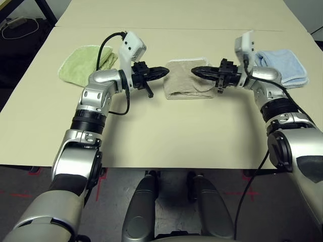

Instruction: Fold the towel and set it aside.

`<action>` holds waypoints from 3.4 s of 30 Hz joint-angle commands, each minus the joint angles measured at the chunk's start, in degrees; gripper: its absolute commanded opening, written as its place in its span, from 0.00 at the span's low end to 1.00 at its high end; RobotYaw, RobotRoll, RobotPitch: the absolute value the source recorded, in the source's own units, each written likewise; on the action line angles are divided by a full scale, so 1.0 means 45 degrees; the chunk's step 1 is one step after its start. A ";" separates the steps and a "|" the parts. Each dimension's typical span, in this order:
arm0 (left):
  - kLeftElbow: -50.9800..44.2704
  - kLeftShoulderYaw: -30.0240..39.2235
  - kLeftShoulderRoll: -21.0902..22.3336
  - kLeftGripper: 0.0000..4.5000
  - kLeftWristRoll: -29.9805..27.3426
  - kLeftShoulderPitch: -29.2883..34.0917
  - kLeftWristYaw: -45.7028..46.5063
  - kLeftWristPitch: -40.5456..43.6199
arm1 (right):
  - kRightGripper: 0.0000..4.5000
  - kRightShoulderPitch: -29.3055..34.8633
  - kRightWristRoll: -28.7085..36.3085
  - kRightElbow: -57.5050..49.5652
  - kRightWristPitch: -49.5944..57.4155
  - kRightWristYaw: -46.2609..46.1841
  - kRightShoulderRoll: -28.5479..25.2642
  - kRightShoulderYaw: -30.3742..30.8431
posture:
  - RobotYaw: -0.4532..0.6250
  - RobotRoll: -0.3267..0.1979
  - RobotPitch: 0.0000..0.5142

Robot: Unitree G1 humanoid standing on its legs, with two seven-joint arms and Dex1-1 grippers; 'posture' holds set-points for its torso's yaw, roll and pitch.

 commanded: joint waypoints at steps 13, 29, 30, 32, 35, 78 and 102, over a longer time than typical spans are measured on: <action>0.0985 -0.0297 -0.1488 0.00 0.0293 -0.0583 0.0214 -0.0244 | 0.00 0.0682 -0.0241 0.0378 0.0006 -0.0584 -0.0513 -0.0183 | 0.48 0.62 0.42; 0.4387 -0.0398 -0.1733 0.00 0.1667 -0.1094 0.0928 -0.1483 | 0.00 0.0807 -0.0687 0.0484 0.0278 -0.1489 -0.0339 -0.0024 | 0.47 0.62 0.41; 0.4383 -0.0387 -0.1679 0.00 0.1680 -0.1047 0.0926 -0.1438 | 0.00 0.0838 -0.0783 0.0506 0.0280 -0.1548 -0.0308 0.0031 | 0.47 0.62 0.42; 0.4457 -0.0404 -0.1592 0.00 0.1743 -0.0951 0.0952 -0.1418 | 0.00 0.0901 -0.0975 0.0535 0.0267 -0.1800 -0.0180 0.0142 | 0.47 0.62 0.42; 0.4548 -0.0428 -0.1566 0.00 0.1817 -0.0825 0.0966 -0.1432 | 0.00 0.0971 -0.1220 0.0556 0.0452 -0.2170 0.0024 0.0312 | 0.47 0.62 0.42; 0.8212 0.2010 -0.2531 0.00 0.1589 -0.3944 0.4711 -0.2588 | 0.00 -0.0437 -0.0284 0.0992 0.2636 -0.7601 0.1377 -0.1424 | 0.45 0.62 0.42; 0.7745 0.1331 -0.2840 0.00 0.2063 -0.3077 0.3211 -0.2554 | 0.00 -0.0687 -0.0393 0.0961 0.2392 -0.7734 0.1531 -0.1346 | 0.45 0.62 0.41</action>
